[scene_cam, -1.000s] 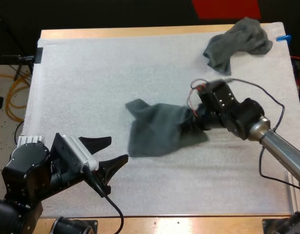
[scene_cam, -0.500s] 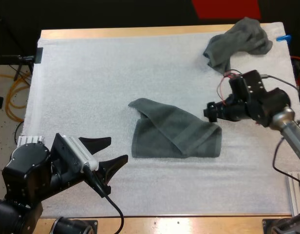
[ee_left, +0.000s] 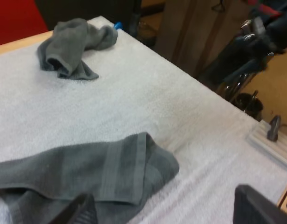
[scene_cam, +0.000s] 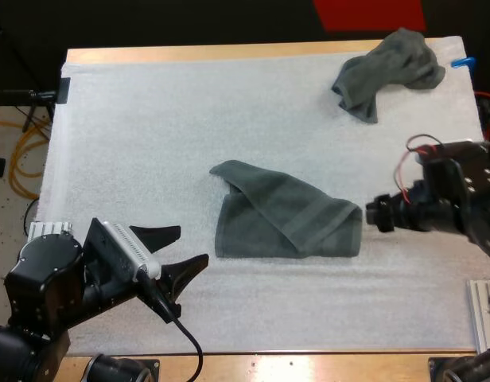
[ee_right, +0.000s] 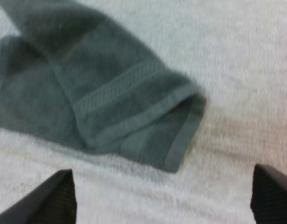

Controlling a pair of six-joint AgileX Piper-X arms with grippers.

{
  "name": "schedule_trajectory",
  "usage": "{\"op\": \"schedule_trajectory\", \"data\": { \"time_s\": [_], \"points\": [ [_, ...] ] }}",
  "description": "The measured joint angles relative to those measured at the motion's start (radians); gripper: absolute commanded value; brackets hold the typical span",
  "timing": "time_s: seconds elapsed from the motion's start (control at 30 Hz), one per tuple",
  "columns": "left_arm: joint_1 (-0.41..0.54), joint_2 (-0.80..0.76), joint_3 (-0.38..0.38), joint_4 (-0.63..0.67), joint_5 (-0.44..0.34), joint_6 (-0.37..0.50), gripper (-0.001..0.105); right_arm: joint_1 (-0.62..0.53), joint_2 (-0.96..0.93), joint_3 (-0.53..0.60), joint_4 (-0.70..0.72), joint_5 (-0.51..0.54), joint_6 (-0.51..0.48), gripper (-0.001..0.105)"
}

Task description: Pick towel from pile fold and stack

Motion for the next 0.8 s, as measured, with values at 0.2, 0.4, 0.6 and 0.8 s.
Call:
{"op": "schedule_trajectory", "data": {
  "time_s": [0.2,0.4,0.6,0.8],
  "points": [
    [0.000,0.000,0.000,0.042,-0.026,0.002,0.060,0.000,-0.069,0.051,0.045,-0.028,0.016,0.073],
    [0.000,0.000,0.000,0.043,-0.041,0.002,0.060,0.000,-0.107,0.233,0.028,-0.063,0.072,0.073],
    [0.000,0.000,0.000,0.043,-0.046,0.002,0.060,0.000,-0.103,0.407,-0.185,-0.065,0.120,0.073],
    [0.000,0.000,0.000,0.043,-0.048,0.002,0.060,0.000,-0.036,0.477,-0.367,-0.070,0.190,0.072]
  ]
}}
